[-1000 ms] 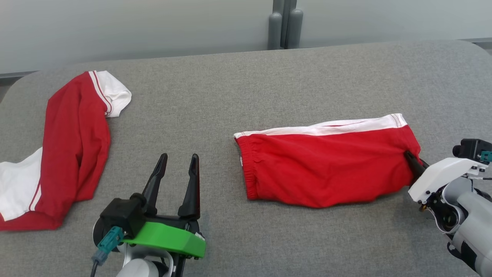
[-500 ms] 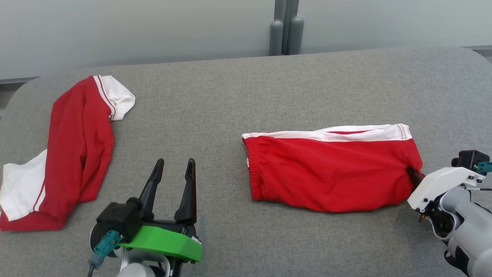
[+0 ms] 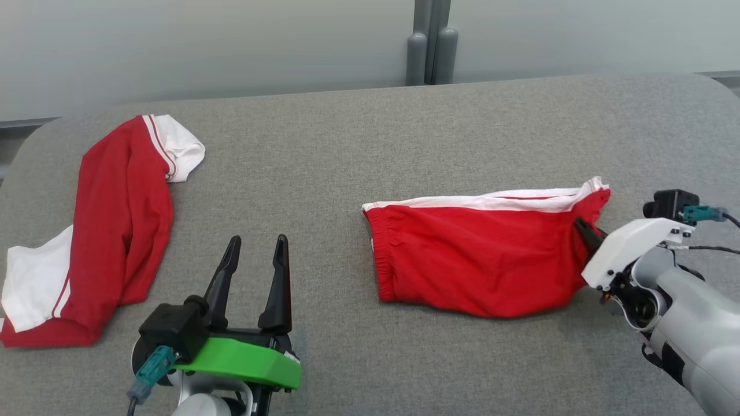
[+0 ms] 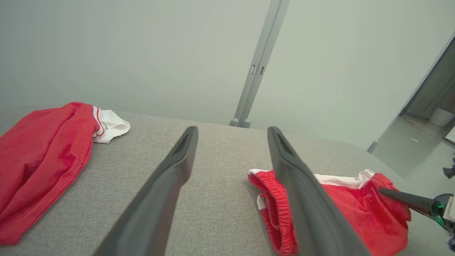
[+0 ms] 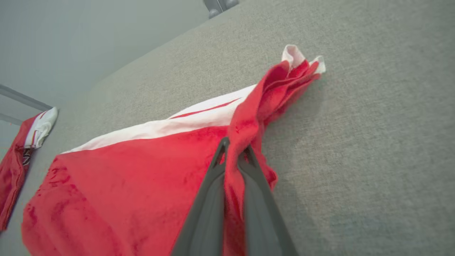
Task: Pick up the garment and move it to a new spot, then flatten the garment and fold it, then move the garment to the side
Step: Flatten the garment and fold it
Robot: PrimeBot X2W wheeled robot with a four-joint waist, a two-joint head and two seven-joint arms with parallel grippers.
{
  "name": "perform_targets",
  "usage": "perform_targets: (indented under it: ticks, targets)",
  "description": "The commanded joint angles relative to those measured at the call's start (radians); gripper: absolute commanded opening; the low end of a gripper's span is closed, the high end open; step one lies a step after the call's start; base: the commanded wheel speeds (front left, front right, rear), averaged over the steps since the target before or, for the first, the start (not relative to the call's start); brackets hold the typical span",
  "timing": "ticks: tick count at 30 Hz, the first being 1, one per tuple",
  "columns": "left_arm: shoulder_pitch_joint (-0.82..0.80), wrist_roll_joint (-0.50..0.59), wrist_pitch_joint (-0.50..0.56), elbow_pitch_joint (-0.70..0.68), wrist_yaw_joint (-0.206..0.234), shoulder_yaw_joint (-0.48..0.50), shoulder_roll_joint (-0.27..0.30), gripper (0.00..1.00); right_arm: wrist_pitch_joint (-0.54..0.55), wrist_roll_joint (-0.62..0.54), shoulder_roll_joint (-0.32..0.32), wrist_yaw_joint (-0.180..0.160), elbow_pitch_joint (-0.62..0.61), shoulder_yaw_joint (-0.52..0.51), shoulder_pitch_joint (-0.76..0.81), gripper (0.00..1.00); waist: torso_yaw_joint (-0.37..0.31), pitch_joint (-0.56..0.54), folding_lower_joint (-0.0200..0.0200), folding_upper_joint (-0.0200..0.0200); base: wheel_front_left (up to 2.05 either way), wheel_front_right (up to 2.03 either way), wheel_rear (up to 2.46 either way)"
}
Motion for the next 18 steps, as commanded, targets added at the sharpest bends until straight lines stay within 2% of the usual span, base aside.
perform_targets:
  ticks: [1, 10, 18]
  targets:
    - [0.011, -0.001, -0.007, 0.0, 0.001, 0.004, -0.001, 1.0, -0.003, -0.014, -0.002, 0.0, -0.042, 0.01, -0.014, 0.0, -0.002, -0.008, 0.0, -0.0001, 0.0, 0.0, 0.0]
    - [0.019, -0.005, -0.014, -0.005, -0.002, 0.01, -0.006, 1.0, 0.004, -0.085, 0.026, 0.0, -0.185, 0.065, -0.043, 0.0, 0.01, -0.027, 0.0, -0.0001, 0.0, 0.0, 0.0]
    - [0.024, -0.003, -0.019, -0.015, 0.004, 0.016, -0.008, 1.0, 0.037, -0.15, 0.079, 0.0, -0.285, 0.111, -0.047, 0.0, 0.039, -0.035, 0.0, -0.0001, 0.0, 0.0, 0.0]
